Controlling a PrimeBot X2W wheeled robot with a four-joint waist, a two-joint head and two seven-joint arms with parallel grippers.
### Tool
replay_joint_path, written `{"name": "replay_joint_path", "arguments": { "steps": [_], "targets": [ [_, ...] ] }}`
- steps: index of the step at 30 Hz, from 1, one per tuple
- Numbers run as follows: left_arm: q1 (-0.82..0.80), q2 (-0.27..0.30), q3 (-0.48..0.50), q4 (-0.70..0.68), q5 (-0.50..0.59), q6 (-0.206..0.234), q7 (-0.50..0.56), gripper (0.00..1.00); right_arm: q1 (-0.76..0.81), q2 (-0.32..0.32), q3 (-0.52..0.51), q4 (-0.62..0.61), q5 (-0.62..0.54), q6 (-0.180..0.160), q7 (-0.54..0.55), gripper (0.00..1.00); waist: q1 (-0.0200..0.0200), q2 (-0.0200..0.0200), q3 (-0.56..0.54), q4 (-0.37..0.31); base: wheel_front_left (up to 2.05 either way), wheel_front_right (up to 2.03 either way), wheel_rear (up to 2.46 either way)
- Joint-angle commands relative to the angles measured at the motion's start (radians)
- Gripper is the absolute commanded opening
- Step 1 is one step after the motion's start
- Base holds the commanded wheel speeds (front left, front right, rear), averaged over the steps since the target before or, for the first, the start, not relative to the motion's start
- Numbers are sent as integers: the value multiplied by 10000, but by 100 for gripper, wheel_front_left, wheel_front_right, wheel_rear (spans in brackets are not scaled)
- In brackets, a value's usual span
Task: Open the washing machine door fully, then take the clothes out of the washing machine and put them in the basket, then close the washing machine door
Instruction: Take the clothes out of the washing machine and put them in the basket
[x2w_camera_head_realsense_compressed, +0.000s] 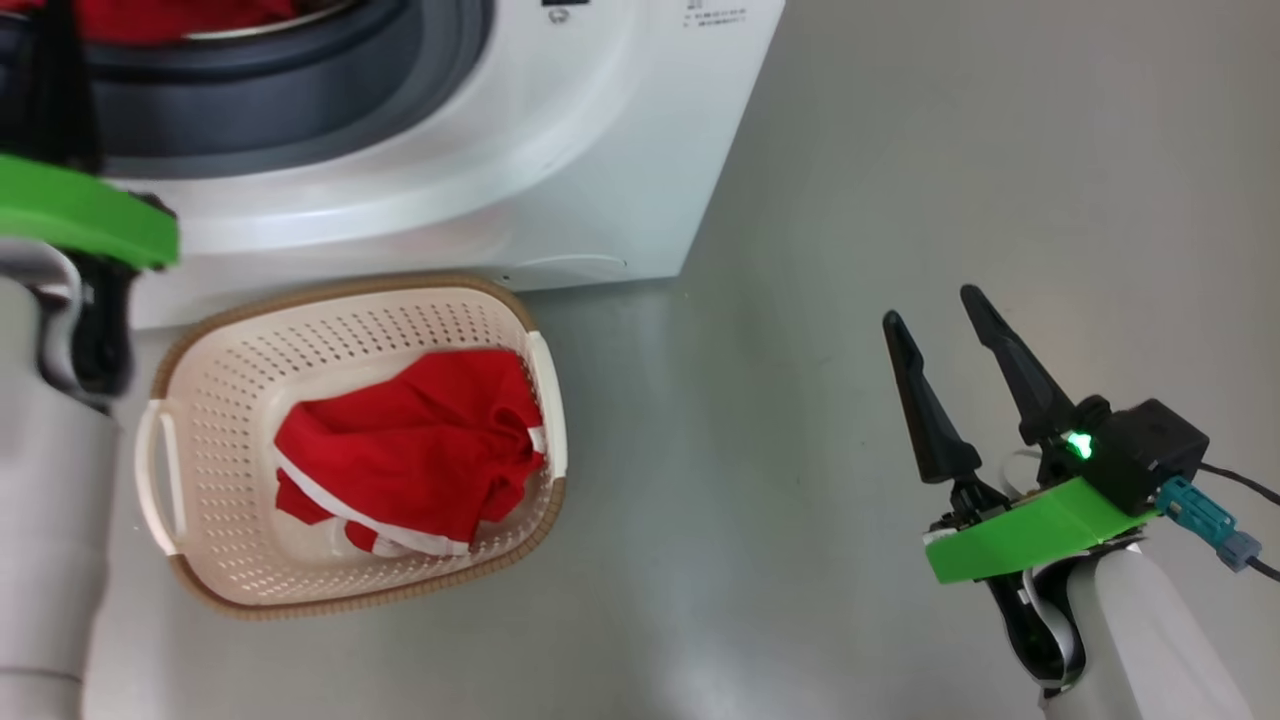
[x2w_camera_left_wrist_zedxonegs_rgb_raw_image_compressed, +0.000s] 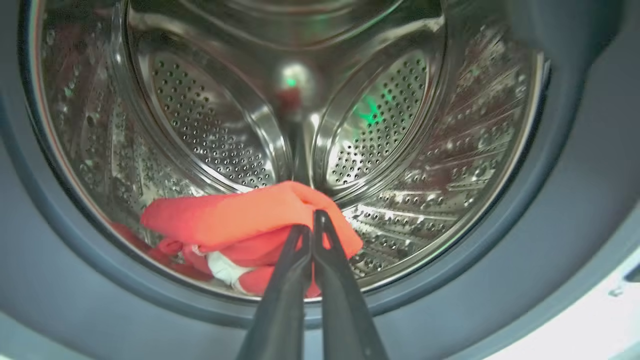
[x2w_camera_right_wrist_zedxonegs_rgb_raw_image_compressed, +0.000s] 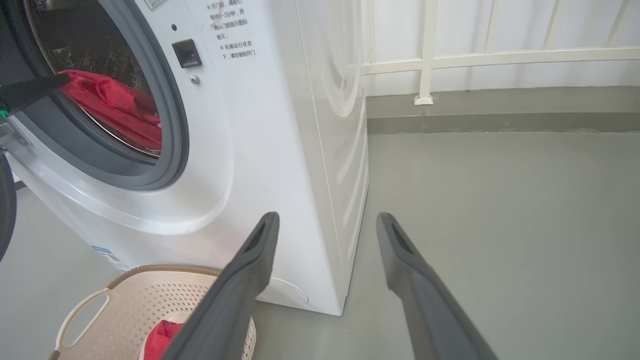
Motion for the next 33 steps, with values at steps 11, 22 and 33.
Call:
{"name": "replay_joint_path", "arguments": {
  "steps": [11, 22, 33],
  "targets": [
    [2730, -211, 2085, -4065, 1102, -31, -77, 0, 833, -291, -113, -218, 75, 16, -48, 100, 0, 0, -1084, 621, 0, 0, 0],
    [5031, -624, 2998, -7283, 1635, -31, -77, 0, 1134, -416, -164, -253, 140, 16, -48, 100, 0, 0, -1440, 830, 0, 0, 0],
    [7141, -1309, 3483, -9409, 1873, 97, -78, 0, 1294, -571, -163, -297, 194, 16, -48, 100, 0, 0, -1517, 970, 0, 0, 0]
  ]
}}
